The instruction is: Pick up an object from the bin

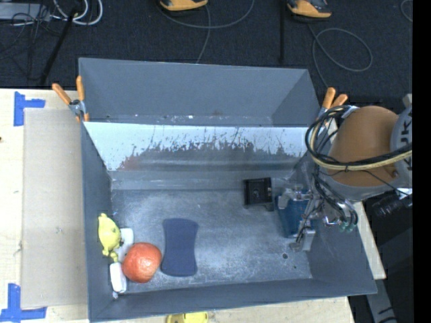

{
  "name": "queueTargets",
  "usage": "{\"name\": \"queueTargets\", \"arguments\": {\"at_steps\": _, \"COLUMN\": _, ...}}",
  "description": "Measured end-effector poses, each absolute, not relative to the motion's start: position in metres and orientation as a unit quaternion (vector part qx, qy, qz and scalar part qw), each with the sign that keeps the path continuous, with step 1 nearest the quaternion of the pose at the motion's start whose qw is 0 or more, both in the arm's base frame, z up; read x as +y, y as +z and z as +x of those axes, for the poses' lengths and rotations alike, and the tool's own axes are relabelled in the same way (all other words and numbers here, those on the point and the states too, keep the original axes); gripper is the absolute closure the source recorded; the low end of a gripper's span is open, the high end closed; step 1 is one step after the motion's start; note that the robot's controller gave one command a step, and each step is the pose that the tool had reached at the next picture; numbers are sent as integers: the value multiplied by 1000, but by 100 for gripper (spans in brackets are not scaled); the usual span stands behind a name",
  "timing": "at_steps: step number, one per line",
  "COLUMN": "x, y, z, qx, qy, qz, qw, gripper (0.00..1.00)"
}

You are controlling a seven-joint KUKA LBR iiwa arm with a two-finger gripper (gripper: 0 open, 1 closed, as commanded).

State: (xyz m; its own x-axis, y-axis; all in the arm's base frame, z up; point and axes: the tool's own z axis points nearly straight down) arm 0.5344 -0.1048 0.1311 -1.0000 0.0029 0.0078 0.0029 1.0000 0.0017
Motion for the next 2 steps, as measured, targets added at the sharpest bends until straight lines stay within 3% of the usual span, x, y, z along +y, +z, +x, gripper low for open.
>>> {"name": "queueTargets", "arguments": {"at_steps": 1, "x": -105, "y": 135, "z": 536, "qx": -1000, "qy": 0, "qz": 0, "qw": 1, "gripper": 0}}
{"name": "queueTargets", "arguments": {"at_steps": 2, "x": -80, "y": 100, "z": 577, "qx": -1000, "qy": 2, "qz": 12, "qw": -5, "gripper": 0}}
